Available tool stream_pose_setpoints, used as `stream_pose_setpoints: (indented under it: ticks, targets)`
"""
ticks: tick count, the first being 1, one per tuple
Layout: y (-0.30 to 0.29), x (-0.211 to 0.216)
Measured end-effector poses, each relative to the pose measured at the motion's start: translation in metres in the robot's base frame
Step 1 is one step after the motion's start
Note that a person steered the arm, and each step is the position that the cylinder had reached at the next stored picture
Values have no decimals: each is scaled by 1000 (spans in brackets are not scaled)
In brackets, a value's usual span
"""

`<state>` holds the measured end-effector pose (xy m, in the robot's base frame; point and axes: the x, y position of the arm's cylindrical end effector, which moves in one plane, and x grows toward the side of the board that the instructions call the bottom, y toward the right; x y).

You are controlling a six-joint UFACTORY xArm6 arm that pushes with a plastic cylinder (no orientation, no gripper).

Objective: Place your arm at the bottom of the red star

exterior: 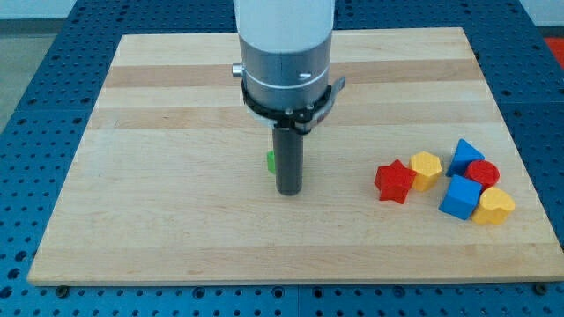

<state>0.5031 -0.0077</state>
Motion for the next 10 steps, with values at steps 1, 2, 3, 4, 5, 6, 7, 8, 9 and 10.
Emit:
stream_pose_setpoints:
  ticks: [1,2,3,4,5,6,7,8,9,10]
  targets:
    - [0,-26]
    - [0,-40]
    - [0,-50]
    - [0,-46]
    - [0,3]
    - [13,47]
    - [52,62]
    - [93,60]
    - [116,53]
    - [121,49]
